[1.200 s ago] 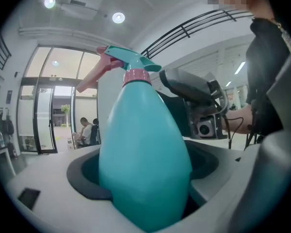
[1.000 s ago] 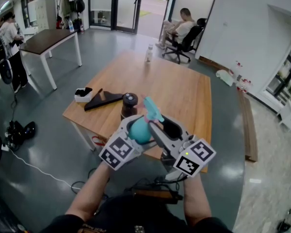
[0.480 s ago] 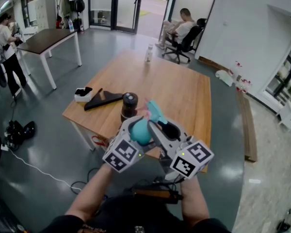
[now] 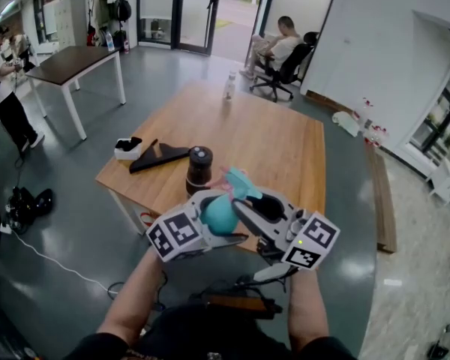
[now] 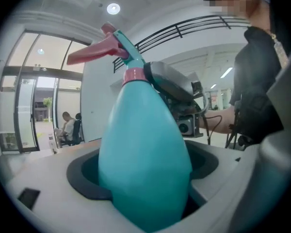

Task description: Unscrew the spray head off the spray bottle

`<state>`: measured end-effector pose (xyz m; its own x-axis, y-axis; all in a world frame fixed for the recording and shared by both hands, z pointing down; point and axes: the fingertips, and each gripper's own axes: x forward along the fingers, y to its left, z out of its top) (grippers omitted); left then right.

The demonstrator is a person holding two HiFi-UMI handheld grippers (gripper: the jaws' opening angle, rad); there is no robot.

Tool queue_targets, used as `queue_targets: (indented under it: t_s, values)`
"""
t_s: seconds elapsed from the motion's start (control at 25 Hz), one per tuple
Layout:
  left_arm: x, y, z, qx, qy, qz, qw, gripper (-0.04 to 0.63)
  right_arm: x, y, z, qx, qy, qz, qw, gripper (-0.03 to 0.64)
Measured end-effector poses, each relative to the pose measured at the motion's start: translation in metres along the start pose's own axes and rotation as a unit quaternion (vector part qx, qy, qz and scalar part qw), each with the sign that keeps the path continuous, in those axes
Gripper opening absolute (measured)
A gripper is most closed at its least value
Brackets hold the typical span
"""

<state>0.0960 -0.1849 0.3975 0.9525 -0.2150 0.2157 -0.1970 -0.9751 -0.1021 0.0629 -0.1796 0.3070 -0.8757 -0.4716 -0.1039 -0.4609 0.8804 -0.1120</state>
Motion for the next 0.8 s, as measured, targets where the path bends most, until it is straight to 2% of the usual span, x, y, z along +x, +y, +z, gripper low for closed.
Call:
queue_targets:
  t_s: [0.28, 0.4, 0.52, 0.64, 0.8]
  values:
    - [-0.003, -0.022, 0.002, 0.002, -0.002, -0.073, 0.9973, 0.436, -0.008, 0.013, 0.000, -0.005, 0.005, 0.080, 0.997, 0.135]
    - [-0.004, -0.026, 0.002, 0.007, -0.004, -0.085, 0.9964, 0.436, -0.010, 0.016, 0.000, 0.000, 0.006, 0.099, 0.995, 0.137]
    - [-0.002, -0.017, 0.003, 0.003, -0.010, -0.052, 0.9986, 0.436, -0.009, 0.011, 0.001, -0.002, 0.003, 0.073, 0.997, 0.144]
    - [-0.002, 0.006, 0.002, -0.015, -0.014, 0.013, 0.9997, 0.436, -0.007, 0.003, -0.001, -0.007, 0.009, 0.036, 0.999, 0.161]
    - [-0.008, 0.037, -0.004, -0.021, -0.001, 0.107, 0.9940, 0.436, -0.004, -0.012, 0.000, 0.001, 0.006, -0.041, 0.999, 0.163]
